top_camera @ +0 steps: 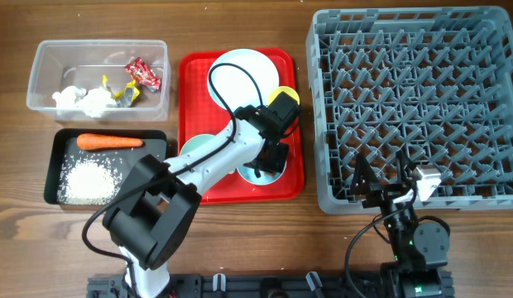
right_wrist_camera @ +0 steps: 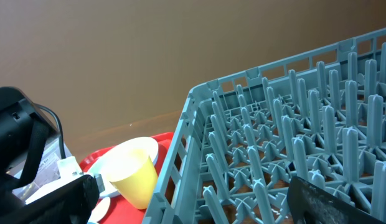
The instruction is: Sort waste into correct bins and load items into the dishwasher rack
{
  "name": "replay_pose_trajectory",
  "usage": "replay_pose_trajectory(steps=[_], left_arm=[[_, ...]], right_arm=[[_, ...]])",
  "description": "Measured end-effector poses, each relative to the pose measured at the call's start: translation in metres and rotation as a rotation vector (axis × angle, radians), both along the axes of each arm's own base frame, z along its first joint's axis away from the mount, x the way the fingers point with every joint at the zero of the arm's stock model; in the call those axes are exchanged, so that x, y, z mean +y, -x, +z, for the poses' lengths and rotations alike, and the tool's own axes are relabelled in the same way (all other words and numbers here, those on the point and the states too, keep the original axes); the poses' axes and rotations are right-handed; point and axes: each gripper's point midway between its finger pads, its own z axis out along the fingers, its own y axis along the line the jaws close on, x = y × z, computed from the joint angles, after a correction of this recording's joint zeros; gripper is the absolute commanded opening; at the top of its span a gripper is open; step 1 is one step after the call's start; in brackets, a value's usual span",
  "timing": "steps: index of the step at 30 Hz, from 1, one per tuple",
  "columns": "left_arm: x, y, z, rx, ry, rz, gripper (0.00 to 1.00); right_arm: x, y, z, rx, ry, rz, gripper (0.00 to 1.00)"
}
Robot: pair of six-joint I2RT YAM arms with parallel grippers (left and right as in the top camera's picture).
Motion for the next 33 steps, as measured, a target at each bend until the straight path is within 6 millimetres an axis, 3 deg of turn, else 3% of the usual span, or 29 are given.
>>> replay_pose_trajectory(steps=[4,7,10,23,33], left_arm=[[0.001,-0.001,0.0,-0.008,-0.008,0.0,0.25],[0.004,-0.004,0.0,-0.022,-0.025,0.004,0.45],[0.006,-0.006,0.0,-0.032,-0.037,0.0,0.56],[0.009,-0.005,0.002,-0.036,-0.048,0.003,0.67],[0.009,-0.006,0.022,-0.07,-0.019,0.004,0.8]], right_arm=[[0.0,0.0,0.0,0.0,0.0,0.0,1.0],[0.0,0.0,0.0,0.0,0.0,0.0,1.0],[0.0,0.0,0.0,0.0,0.0,0.0,1.0],[0.0,0.0,0.0,0.0,0.0,0.0,1.0],[0.0,0.0,0.0,0.0,0.0,0.0,1.0]])
